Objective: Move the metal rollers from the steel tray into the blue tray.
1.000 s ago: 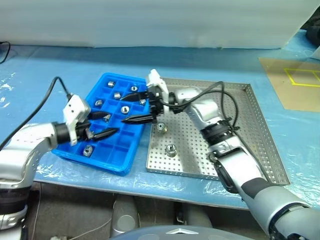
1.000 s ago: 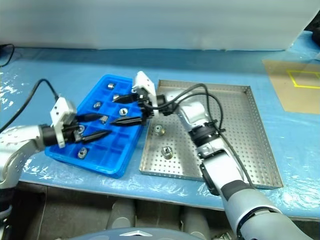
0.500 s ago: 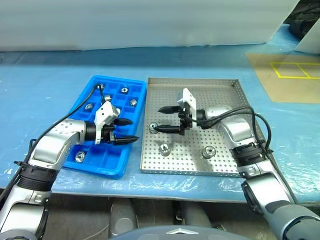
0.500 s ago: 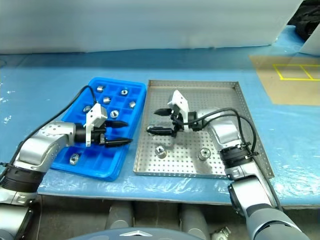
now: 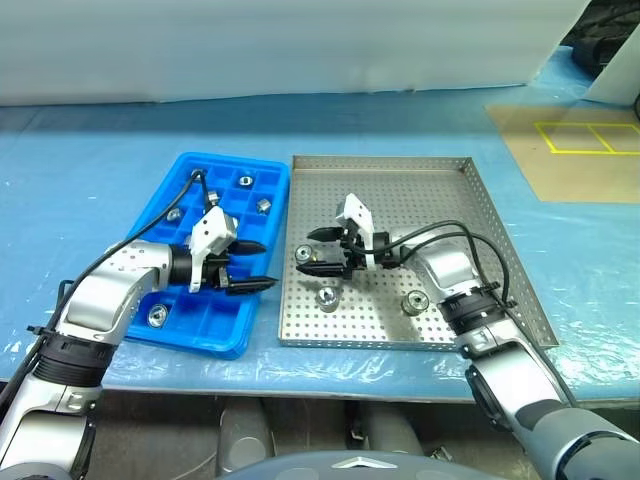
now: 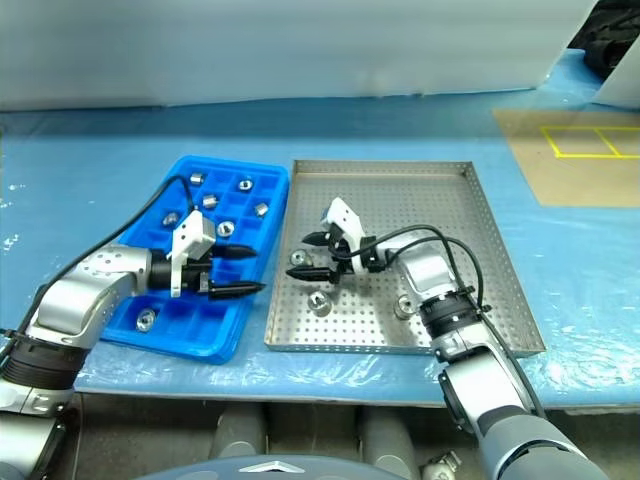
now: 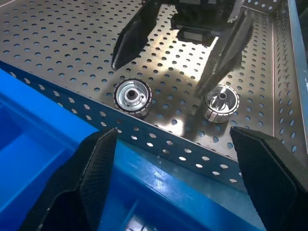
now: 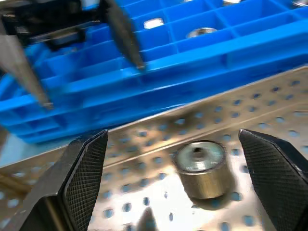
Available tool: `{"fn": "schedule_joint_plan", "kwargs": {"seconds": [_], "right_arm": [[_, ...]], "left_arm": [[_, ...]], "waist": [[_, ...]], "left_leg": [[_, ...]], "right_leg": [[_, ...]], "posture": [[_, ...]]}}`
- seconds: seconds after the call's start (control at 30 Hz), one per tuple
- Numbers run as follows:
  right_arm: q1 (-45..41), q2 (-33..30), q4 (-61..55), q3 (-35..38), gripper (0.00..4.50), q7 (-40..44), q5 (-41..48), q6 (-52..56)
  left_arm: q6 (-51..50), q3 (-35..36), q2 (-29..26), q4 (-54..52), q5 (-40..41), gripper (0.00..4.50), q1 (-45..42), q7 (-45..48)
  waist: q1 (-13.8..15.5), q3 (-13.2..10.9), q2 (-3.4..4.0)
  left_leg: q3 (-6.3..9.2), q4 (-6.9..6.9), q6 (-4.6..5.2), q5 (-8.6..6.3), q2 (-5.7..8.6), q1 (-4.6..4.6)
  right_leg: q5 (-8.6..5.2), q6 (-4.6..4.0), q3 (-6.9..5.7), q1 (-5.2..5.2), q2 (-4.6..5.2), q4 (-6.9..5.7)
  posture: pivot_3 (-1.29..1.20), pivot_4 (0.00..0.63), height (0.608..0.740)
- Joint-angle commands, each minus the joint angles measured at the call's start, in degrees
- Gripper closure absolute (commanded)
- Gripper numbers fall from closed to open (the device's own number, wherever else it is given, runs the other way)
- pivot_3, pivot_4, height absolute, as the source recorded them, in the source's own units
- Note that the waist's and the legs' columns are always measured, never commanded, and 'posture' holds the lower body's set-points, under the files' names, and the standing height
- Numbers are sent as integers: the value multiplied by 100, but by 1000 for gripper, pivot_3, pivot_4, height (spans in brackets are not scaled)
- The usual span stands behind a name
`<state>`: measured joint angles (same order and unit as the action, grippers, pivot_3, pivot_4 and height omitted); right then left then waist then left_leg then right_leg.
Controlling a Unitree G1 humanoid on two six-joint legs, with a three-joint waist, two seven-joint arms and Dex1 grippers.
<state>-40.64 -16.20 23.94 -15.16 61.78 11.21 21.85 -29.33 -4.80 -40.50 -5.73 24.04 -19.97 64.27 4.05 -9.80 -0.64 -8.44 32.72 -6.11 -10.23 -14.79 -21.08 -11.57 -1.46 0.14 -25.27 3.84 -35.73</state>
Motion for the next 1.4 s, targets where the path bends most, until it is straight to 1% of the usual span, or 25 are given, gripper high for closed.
{"fn": "schedule_joint_plan", "kwargs": {"seconds": [0.03, 0.3, 0.53, 0.73, 0.83, 0.9, 0.93, 1.0, 1.03, 1.1, 1.13, 1.4], "right_arm": [[-155, 71, 308, 55, 0, -39, -122, -440], [-98, 200, 418, 1, 0, 49, -202, -606], [-164, 442, 805, 92, 0, -378, -399, -892], [-144, 508, 1158, 68, 0, -445, -509, -1080], [-142, 516, 1178, 87, 647, -431, -507, -1106], [-161, 535, 1201, 118, 1299, -533, -529, -1107], [-181, 544, 1231, 122, 1299, -612, -565, -1119], [-114, 548, 1025, 152, 1832, -290, -358, -998], [-83, 546, 930, 162, 1997, -164, -282, -937], [-91, 566, 895, 172, 2661, -221, -311, -908], [-122, 579, 910, 183, 2878, -240, -325, -904], [-339, 501, 308, 212, 2869, 52, -192, -683]], "left_arm": [[21, 175, -65, -225, 64, 512, 60, -56], [63, 194, -154, -264, 37, 512, 175, -64], [77, 159, -153, -223, 7, 512, 122, -40], [118, 121, -179, -135, -63, 512, 12, 11], [97, 135, -181, -142, -47, 470, -28, 23], [92, 140, -182, -159, -40, 470, -38, 27], [90, 142, -181, -165, -38, 470, -43, 29], [76, 156, -183, -183, -24, 470, -59, 29], [70, 159, -183, -186, -21, 470, -68, 28], [71, 165, -189, -173, -24, 470, -91, 32], [74, 191, -216, -164, -21, 470, -108, 44], [-104, 561, -514, -315, 188, 470, -62, 96]], "waist": [[5, 0, 0], [8, 0, 0], [2, 0, 1], [1, 0, 1], [1, 0, 1], [1, 0, 1], [1, 0, 1], [0, 0, 1], [0, 0, 2], [1, 0, 1], [1, 0, 1], [0, -1, 2]], "left_leg": [[0, -1, 0, 0, 0, 0], [0, 0, 3, 0, 0, -1], [0, -1, 3, 0, 1, 0], [0, -1, 3, 0, 1, -1], [0, -1, 3, 0, 0, 0], [0, -1, 3, 0, 0, -1], [0, -1, 3, 0, 0, -1], [0, -2, 3, 0, 0, -1], [0, -2, 3, 1, 0, -1], [0, -2, 3, 0, 0, -1], [0, -2, 3, 0, 0, -1], [0, -5, 3, 0, 0, -2]], "right_leg": [[0, 0, 0, 0, 0, 1], [0, 0, 0, 1, 2, 2], [0, 0, 0, 2, 2, 2], [0, 0, 0, 2, 2, 3], [0, 0, 0, 2, 2, 2], [0, 0, 0, 2, 2, 3], [0, 0, 0, 2, 2, 3], [0, 0, 0, 2, 2, 3], [0, -1, 0, 2, 2, 3], [0, 0, 0, 2, 2, 3], [0, -1, 0, 1, 2, 3], [-1, 0, 0, 0, 1, 6]], "posture": [[49, 150, 740], [52, 150, 740], [43, 150, 740], [40, 150, 740], [38, 150, 740], [38, 150, 740], [38, 150, 740], [39, 150, 740], [39, 150, 740], [39, 150, 740], [40, 150, 740], [55, 150, 740]]}}
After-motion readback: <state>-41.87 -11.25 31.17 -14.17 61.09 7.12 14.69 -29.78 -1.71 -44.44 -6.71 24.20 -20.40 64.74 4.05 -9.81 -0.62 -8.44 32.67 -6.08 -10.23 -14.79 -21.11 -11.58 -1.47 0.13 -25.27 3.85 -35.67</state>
